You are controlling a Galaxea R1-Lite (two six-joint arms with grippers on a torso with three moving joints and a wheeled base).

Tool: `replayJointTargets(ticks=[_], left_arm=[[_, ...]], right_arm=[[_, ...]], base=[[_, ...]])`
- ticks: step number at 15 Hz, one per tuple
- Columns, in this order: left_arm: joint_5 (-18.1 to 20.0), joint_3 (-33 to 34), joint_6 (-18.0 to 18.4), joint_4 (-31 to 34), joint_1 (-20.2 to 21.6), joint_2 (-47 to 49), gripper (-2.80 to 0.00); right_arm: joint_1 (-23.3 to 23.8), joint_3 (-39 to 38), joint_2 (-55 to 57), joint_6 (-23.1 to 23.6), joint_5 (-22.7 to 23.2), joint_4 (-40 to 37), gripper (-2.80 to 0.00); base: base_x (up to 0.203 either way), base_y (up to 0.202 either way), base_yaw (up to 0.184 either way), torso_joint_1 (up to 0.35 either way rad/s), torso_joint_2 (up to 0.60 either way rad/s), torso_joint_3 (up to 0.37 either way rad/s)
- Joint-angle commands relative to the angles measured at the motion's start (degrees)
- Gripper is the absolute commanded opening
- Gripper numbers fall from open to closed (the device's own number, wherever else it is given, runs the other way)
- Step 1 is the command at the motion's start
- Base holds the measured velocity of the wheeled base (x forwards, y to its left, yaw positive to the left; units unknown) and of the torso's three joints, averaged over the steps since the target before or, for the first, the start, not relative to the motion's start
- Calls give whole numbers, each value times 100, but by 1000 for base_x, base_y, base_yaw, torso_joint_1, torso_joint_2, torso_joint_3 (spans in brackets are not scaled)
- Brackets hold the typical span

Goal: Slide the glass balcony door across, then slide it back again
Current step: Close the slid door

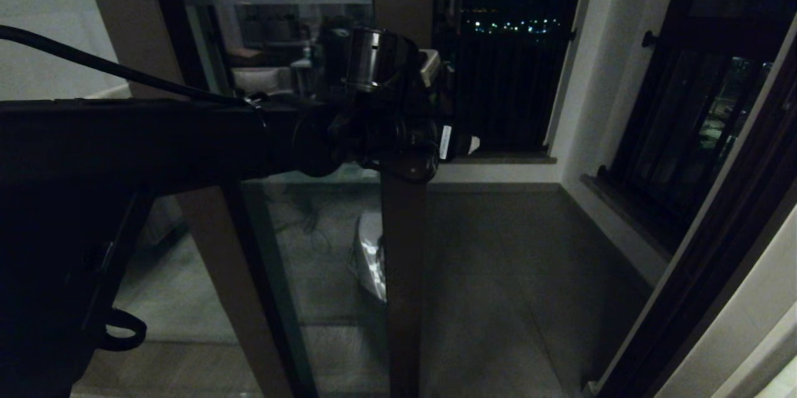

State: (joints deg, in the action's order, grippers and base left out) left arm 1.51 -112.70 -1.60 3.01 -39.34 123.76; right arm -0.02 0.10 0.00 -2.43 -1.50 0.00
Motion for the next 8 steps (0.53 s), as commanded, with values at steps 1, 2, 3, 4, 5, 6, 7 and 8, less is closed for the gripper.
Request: replayJointTargets(ticks=[1, 2, 3, 4, 5, 6, 7, 8], left_arm=[[-19, 3, -7, 24, -84, -49, 0], [-19, 3, -1, 24, -132, -60, 0], [-19, 3, 1, 24, -161, -62, 0], [-19, 3, 1, 24, -179, -62, 0], [-19, 3, 10, 24, -197, -62, 0], [-19, 3, 10, 24, -205, -59, 0], [-19, 3, 10, 24, -214, -59, 0], [-19, 3, 10, 33, -223, -63, 0]], right_arm=[[-5, -1, 0, -3, 0, 0, -280], [-7, -1, 0, -3, 0, 0, -280], [-6, -1, 0, -3, 0, 0, -280], [-7, -1, 0, -3, 0, 0, -280], [-3, -1, 0, -3, 0, 0, -280], [2, -1, 0, -3, 0, 0, -280], [-2, -1, 0, -3, 0, 0, -280], [-7, -1, 0, -3, 0, 0, -280]], base=[[0, 0, 0, 0, 0, 0], [0, 0, 0, 0, 0, 0], [0, 0, 0, 0, 0, 0], [0, 0, 0, 0, 0, 0], [0, 0, 0, 0, 0, 0], [0, 0, 0, 0, 0, 0], [0, 0, 0, 0, 0, 0], [0, 0, 0, 0, 0, 0]])
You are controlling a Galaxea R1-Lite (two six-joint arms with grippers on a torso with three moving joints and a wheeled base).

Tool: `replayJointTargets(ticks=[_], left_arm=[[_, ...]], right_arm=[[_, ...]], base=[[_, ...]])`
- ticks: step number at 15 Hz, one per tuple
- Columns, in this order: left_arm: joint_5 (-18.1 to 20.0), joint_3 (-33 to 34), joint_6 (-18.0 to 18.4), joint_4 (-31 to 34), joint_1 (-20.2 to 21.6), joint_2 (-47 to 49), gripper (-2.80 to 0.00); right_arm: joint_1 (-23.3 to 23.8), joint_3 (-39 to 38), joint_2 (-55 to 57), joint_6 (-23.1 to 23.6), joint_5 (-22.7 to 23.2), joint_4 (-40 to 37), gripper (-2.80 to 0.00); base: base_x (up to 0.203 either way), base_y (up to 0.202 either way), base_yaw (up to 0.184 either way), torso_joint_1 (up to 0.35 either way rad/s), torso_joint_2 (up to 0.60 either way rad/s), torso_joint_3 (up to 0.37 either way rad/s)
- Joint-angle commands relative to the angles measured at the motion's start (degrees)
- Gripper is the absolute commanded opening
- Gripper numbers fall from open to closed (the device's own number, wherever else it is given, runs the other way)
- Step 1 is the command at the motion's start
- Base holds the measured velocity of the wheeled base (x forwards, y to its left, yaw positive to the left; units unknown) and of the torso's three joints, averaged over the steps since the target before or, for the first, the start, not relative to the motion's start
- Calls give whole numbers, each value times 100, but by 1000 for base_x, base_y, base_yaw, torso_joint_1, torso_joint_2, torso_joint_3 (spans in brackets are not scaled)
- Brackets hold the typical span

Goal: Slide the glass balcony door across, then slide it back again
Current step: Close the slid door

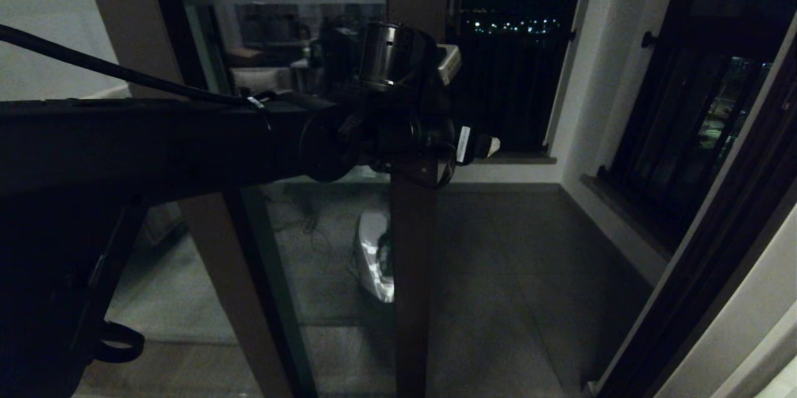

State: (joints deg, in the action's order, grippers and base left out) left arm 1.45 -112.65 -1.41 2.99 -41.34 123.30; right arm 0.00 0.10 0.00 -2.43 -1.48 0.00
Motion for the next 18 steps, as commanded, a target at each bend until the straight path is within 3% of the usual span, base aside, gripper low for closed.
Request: replayJointTargets(ticks=[1, 6, 13, 14, 18], left_arm=[[-22, 16, -17, 52, -23, -52, 0], [-22, 773, -30, 104, -84, -860, 0], [-503, 3444, -23, 101, 159, -3675, 0], [-605, 3848, -20, 105, 253, -4178, -280], [-952, 5142, -12, 432, 782, -6353, -280]], right_arm=[[-1, -1, 0, -4, -1, 0, -280], [-9, -1, 0, -4, -1, 0, -280], [0, -1, 0, -4, -1, 0, -280], [-8, -1, 0, -4, -1, 0, -280], [-6, -1, 0, -4, -1, 0, -280]], base=[[0, 0, 0, 0, 0, 0], [0, 0, 0, 0, 0, 0], [0, 0, 0, 0, 0, 0], [0, 0, 0, 0, 0, 0], [0, 0, 0, 0, 0, 0]])
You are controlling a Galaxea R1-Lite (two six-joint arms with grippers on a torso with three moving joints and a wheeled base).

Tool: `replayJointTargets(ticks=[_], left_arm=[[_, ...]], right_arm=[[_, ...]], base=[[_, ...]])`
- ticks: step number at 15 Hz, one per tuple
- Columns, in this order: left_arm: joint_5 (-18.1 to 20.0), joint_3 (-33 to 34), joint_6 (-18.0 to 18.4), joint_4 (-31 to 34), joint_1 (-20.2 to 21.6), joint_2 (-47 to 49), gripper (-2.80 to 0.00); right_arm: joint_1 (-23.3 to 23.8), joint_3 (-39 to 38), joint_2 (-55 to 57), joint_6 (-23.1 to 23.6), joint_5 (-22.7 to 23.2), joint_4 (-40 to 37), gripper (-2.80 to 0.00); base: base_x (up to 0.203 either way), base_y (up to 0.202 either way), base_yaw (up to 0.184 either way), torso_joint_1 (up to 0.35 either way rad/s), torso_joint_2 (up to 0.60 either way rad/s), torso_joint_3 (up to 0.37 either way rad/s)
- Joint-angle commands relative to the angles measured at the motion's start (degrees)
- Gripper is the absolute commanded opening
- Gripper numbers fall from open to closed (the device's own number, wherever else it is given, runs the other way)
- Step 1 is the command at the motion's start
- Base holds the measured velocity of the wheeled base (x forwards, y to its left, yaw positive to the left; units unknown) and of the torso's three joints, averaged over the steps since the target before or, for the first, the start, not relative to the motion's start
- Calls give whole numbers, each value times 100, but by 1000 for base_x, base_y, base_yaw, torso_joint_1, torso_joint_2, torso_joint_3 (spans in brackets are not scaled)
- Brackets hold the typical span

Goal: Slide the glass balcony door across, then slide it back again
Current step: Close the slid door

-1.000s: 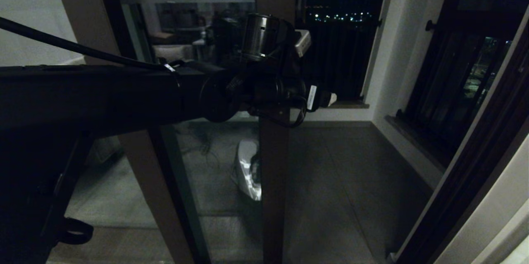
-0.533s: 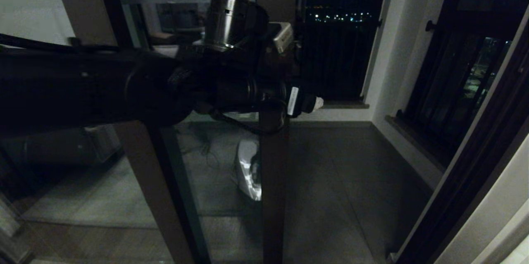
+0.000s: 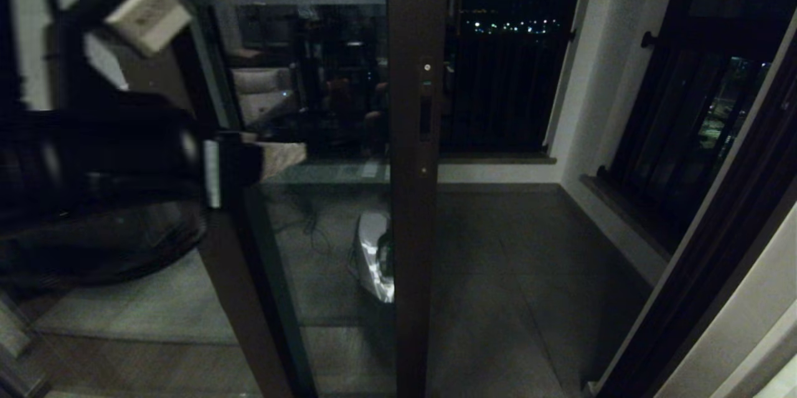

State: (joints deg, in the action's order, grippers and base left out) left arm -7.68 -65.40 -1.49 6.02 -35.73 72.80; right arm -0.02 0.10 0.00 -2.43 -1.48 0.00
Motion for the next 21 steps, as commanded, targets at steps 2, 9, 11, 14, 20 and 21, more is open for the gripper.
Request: replayJointTargets(ticks=[2, 9, 11, 14, 20, 21], left_arm=[[-104, 891, -6, 573, 643, -2308, -280], [-166, 2683, -14, 1693, 2414, -5291, -280], [-405, 2814, -51, 1861, 2860, -5646, -280], [-266, 2886, -178, 1798, 3348, -5830, -280], [287, 4874, 904, 529, 3682, -6236, -280], [292, 5393, 1017, 20, 3684, -6242, -280]], right_arm=[[2, -1, 0, -3, -2, 0, -280], [2, -1, 0, -3, -2, 0, -280], [2, -1, 0, -3, -2, 0, -280], [1, -1, 0, -3, -2, 0, -280], [2, -1, 0, -3, -2, 0, -280], [1, -1, 0, -3, -2, 0, -280]], base=[[0, 0, 0, 0, 0, 0], [0, 0, 0, 0, 0, 0], [0, 0, 0, 0, 0, 0], [0, 0, 0, 0, 0, 0], [0, 0, 0, 0, 0, 0], [0, 0, 0, 0, 0, 0]])
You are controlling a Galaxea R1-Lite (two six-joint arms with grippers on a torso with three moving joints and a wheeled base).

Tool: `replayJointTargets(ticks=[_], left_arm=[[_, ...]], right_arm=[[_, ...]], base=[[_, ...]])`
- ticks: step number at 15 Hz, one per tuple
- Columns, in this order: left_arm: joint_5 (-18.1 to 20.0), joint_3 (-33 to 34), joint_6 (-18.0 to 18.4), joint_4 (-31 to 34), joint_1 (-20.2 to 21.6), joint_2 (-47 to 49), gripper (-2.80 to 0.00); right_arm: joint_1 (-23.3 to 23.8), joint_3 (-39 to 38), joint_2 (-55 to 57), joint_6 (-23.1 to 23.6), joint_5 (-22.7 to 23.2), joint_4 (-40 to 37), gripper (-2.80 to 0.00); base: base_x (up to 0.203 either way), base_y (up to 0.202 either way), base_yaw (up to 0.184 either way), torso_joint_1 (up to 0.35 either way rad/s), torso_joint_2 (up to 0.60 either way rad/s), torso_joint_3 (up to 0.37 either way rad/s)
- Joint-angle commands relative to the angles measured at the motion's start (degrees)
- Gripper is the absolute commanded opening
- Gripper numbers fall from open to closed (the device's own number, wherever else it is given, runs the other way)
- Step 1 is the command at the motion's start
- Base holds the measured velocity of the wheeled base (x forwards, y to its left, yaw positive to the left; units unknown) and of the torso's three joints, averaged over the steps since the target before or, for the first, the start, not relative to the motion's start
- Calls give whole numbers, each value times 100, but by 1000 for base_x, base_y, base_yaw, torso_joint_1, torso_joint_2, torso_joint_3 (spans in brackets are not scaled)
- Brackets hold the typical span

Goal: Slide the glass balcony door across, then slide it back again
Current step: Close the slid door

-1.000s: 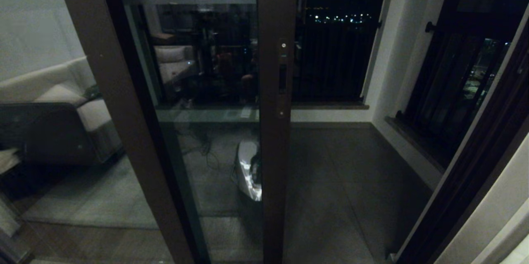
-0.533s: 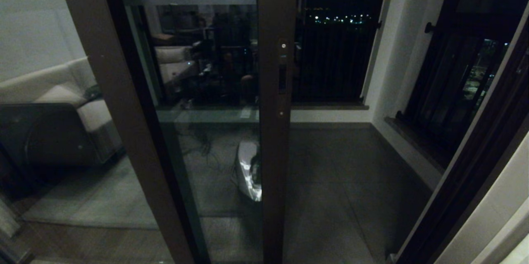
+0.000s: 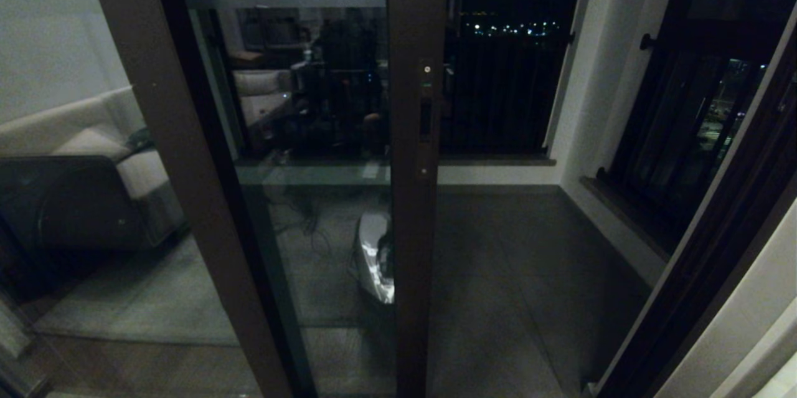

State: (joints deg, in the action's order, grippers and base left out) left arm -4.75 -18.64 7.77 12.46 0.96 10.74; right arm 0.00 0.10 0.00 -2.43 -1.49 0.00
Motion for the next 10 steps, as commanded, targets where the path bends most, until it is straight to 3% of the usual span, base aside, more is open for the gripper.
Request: replayJointTargets(ticks=[1, 3, 5, 7, 10], left_arm=[[28, 1301, 189, -1144, 14, -57, -280], [285, 1911, 131, -1421, -11, -241, -280], [484, 1851, -259, -1179, -54, -698, -280], [612, 1720, -371, -755, -84, -1079, -280], [571, 1714, -461, -754, -88, -1083, -280]], right_arm=[[-7, -1, 0, -4, -1, 0, -280], [-8, -1, 0, -4, -1, 0, -280], [-1, -1, 0, -4, -1, 0, -280], [-1, -1, 0, -4, -1, 0, -280], [-6, -1, 0, -4, -1, 0, -280]], base=[[0, 0, 0, 0, 0, 0], [0, 0, 0, 0, 0, 0], [0, 0, 0, 0, 0, 0], [0, 0, 0, 0, 0, 0], [0, 0, 0, 0, 0, 0]])
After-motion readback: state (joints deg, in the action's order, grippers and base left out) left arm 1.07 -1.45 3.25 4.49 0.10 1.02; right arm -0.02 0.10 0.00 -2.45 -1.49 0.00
